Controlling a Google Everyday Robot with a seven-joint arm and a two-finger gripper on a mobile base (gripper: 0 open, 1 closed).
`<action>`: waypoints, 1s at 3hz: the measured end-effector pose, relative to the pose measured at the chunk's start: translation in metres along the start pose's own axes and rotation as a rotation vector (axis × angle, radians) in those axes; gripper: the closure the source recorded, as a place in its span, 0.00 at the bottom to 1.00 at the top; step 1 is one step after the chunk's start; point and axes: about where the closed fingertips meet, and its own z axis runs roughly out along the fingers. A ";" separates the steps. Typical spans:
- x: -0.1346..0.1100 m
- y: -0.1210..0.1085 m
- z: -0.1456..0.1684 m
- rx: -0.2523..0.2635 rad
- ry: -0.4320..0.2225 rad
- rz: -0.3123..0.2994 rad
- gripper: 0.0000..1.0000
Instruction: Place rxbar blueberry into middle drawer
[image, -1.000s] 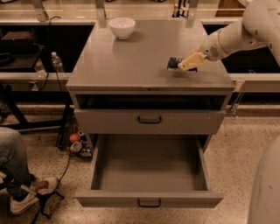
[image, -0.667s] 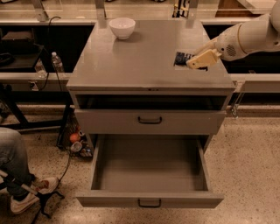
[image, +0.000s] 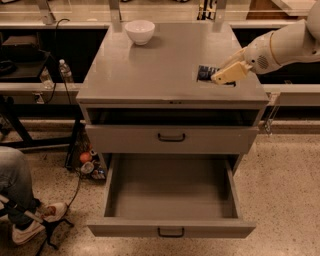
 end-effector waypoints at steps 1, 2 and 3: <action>0.017 0.036 -0.001 -0.075 0.032 -0.014 1.00; 0.046 0.076 0.003 -0.146 0.043 0.014 1.00; 0.095 0.119 0.024 -0.214 0.105 0.077 1.00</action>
Offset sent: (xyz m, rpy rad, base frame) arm -0.1271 0.0168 -0.1006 0.0486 0.2150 0.1165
